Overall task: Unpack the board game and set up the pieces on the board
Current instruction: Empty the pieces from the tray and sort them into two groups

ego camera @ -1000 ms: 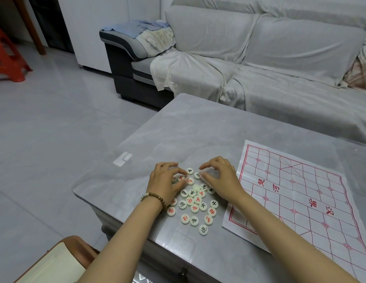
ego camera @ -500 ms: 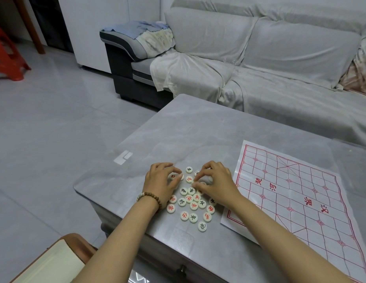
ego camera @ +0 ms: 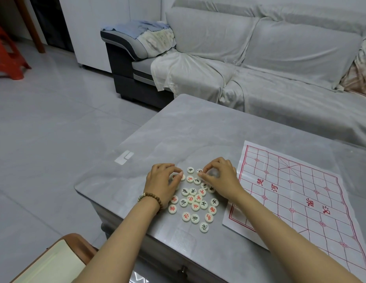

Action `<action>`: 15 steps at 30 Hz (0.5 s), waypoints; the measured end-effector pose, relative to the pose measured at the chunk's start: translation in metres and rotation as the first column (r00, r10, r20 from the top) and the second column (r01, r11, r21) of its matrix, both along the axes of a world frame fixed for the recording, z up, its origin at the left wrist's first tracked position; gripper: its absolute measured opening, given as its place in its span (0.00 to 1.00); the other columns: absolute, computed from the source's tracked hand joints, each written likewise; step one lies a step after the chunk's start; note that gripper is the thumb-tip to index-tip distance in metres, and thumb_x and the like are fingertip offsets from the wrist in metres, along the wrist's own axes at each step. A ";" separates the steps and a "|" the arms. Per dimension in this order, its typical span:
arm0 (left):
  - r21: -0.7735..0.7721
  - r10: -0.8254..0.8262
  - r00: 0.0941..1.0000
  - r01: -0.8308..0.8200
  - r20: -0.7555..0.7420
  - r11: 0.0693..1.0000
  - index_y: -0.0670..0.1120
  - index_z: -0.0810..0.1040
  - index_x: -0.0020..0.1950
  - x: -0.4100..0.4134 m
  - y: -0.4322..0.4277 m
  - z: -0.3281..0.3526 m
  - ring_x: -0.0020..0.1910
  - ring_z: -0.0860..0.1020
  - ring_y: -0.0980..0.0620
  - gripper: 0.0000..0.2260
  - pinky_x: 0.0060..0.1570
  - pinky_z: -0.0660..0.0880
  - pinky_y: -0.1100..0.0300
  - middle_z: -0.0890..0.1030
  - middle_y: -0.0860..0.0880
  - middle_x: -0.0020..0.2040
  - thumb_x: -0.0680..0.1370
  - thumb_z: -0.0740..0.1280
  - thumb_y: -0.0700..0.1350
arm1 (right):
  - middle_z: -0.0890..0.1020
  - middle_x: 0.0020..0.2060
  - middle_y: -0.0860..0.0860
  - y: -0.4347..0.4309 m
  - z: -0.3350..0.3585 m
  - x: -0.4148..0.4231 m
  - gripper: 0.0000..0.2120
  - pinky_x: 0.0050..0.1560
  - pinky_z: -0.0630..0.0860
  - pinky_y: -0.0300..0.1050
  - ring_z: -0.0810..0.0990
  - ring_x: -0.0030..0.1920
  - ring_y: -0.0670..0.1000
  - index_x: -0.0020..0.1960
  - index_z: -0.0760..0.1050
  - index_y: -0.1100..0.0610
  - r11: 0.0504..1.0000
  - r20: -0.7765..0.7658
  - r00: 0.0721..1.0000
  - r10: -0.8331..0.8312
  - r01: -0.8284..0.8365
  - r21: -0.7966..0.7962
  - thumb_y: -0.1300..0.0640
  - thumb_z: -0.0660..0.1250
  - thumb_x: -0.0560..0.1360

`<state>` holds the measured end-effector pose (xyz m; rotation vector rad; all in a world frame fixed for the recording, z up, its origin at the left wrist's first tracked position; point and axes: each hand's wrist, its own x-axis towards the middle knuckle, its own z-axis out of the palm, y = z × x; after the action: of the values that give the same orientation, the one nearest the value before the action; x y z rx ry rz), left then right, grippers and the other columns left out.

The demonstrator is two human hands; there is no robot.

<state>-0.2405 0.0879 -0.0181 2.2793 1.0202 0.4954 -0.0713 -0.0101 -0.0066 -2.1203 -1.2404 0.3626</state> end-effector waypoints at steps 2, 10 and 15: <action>-0.006 -0.001 1.000 0.001 0.002 1.000 0.56 0.77 0.57 0.000 0.000 0.000 0.67 0.62 0.55 0.11 0.63 0.58 0.61 0.72 0.55 0.65 0.80 0.58 0.54 | 0.76 0.48 0.45 -0.006 0.006 0.008 0.04 0.50 0.66 0.36 0.70 0.52 0.46 0.40 0.77 0.45 0.995 -0.072 0.996 -0.048 0.054 0.085 0.48 0.71 0.72; -0.007 -0.012 1.000 0.012 0.001 1.000 0.55 0.76 0.59 0.002 -0.004 0.002 0.67 0.63 0.54 0.12 0.64 0.58 0.59 0.72 0.55 0.65 0.80 0.58 0.53 | 0.82 0.42 0.48 -0.025 0.003 0.027 0.08 0.42 0.72 0.39 0.77 0.42 0.47 0.44 0.81 0.51 0.999 -0.253 0.966 -0.052 0.047 -0.027 0.50 0.76 0.68; 0.002 -0.021 1.000 0.021 -0.018 1.000 0.55 0.76 0.59 0.000 -0.004 0.001 0.67 0.63 0.55 0.12 0.65 0.58 0.60 0.72 0.55 0.65 0.80 0.57 0.53 | 0.81 0.41 0.46 -0.013 -0.001 0.022 0.06 0.39 0.69 0.36 0.75 0.40 0.45 0.45 0.80 0.50 0.998 -0.162 0.986 -0.046 0.038 -0.055 0.50 0.74 0.70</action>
<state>-0.2406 0.0843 -0.0172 2.2976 1.0040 0.4678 -0.0496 -0.0232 -0.0079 -2.1099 -1.1017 0.5439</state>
